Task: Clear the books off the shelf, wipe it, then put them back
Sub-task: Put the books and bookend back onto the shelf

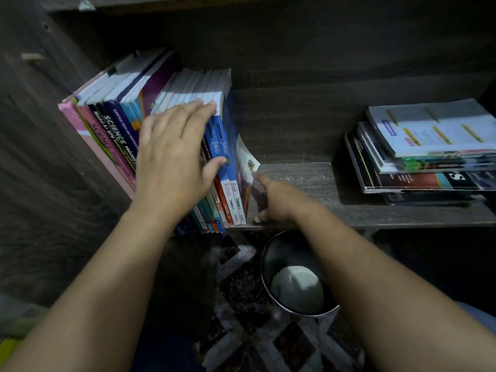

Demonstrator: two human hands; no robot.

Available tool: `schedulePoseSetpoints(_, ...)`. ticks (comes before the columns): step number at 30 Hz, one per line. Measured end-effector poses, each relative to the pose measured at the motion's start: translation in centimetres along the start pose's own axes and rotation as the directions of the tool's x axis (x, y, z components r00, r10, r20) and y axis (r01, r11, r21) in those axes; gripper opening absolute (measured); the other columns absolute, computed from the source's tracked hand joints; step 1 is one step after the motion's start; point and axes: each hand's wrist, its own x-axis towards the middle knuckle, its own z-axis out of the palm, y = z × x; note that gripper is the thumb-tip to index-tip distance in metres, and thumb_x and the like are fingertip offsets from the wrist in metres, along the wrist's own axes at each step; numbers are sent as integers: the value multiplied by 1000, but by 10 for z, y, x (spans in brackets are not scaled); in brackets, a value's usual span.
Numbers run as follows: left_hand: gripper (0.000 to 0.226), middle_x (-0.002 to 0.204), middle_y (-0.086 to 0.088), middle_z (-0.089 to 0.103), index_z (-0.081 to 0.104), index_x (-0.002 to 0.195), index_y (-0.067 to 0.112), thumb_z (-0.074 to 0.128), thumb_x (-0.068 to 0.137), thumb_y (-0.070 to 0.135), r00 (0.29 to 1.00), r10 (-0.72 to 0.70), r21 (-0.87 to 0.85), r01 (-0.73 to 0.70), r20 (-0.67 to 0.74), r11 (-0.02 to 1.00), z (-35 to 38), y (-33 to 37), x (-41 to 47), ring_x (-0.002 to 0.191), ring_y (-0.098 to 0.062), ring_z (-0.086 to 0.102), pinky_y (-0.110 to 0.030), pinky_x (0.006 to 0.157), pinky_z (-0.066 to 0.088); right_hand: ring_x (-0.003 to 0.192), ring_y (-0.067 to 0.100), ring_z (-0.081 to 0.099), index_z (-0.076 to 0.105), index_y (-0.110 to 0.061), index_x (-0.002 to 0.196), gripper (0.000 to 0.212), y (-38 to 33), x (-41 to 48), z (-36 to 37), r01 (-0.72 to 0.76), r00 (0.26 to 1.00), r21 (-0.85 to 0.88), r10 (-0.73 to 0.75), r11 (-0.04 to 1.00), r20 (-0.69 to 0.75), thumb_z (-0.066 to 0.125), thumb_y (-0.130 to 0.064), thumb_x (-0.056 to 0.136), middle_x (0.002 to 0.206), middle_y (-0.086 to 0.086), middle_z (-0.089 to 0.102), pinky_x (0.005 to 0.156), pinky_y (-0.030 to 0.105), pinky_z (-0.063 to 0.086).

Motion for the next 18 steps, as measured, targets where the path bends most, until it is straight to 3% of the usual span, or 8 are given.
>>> schedulePoseSetpoints(5, 49, 132, -9, 55, 56, 130, 12, 64, 86, 30, 984, 38, -96, -56, -176, 994, 3, 32, -7, 131, -30, 40, -41, 110, 24, 120, 29, 54, 39, -32, 142, 69, 31, -39, -58, -91, 989, -179, 68, 980, -131, 71, -37, 82, 135, 10, 55, 98, 38, 47)
schedulePoseSetpoints(8, 40, 122, -6, 61, 64, 119, 13, 64, 82, 28, 966, 168, -142, -197, -196, 970, 21, 67, -6, 122, -29, 47, -44, 101, 30, 110, 29, 59, 57, -31, 125, 40, 67, -72, -97, -167, 969, -250, 111, 954, -222, 65, -27, 86, 122, 10, 62, 89, 34, 49)
schedulePoseSetpoints(12, 41, 111, -2, 63, 64, 115, 16, 63, 78, 32, 955, 298, -277, -287, -2, 917, 51, 121, 0, 109, -27, 53, -39, 90, 36, 98, 32, 59, 68, -26, 99, 20, 120, -114, -123, -270, 898, -240, 154, 933, -412, 60, -19, 82, 103, 9, 67, 80, 39, 52)
schedulePoseSetpoints(15, 37, 114, -1, 60, 62, 117, 20, 63, 82, 32, 912, 362, -359, -278, 192, 891, 75, 166, 8, 110, -26, 52, -38, 91, 38, 104, 37, 52, 68, -20, 105, 27, 161, -125, -126, -302, 840, -225, 147, 926, -522, 67, -14, 78, 107, 14, 60, 84, 43, 48)
schedulePoseSetpoints(18, 34, 117, -2, 57, 59, 117, 19, 62, 86, 29, 875, 399, -364, -290, 273, 885, 97, 208, 19, 113, -24, 51, -38, 94, 41, 111, 39, 46, 65, -20, 109, 39, 187, -116, -133, -294, 787, -219, 106, 930, -608, 77, -18, 72, 113, 16, 54, 91, 46, 42)
